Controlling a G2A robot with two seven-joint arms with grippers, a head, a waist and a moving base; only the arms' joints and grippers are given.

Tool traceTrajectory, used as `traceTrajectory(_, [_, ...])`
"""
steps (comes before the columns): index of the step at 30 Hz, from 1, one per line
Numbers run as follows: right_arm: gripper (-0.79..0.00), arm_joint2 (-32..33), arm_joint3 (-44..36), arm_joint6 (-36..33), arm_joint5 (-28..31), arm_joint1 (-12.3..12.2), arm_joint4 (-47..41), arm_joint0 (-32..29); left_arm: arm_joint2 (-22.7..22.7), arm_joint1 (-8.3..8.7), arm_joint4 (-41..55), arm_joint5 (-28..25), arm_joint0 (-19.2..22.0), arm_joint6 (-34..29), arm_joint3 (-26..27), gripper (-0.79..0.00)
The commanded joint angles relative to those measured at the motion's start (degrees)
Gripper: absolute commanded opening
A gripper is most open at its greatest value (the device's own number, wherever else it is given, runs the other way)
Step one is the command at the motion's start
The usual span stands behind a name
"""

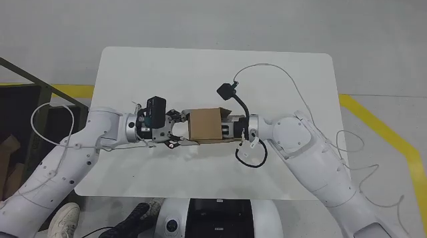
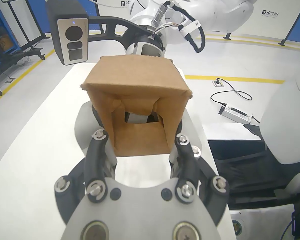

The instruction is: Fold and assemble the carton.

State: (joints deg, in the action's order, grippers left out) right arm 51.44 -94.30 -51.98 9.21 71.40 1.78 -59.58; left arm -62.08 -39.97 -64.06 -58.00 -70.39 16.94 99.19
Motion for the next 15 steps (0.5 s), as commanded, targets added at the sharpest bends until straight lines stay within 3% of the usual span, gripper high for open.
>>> traceTrajectory(1, [-0.785,0.1,-0.1,0.0,0.0,0.0,0.0,0.0,0.0,0.04,0.8,0.0,-0.1,0.2,-0.3,-0.289])
traceTrajectory(15, [-0.785,3.9,0.8,1.1,3.8,-0.7,-6.4,-2.6,-0.8,0.36,4.2,0.0,-1.1,1.5,-0.3,-0.308])
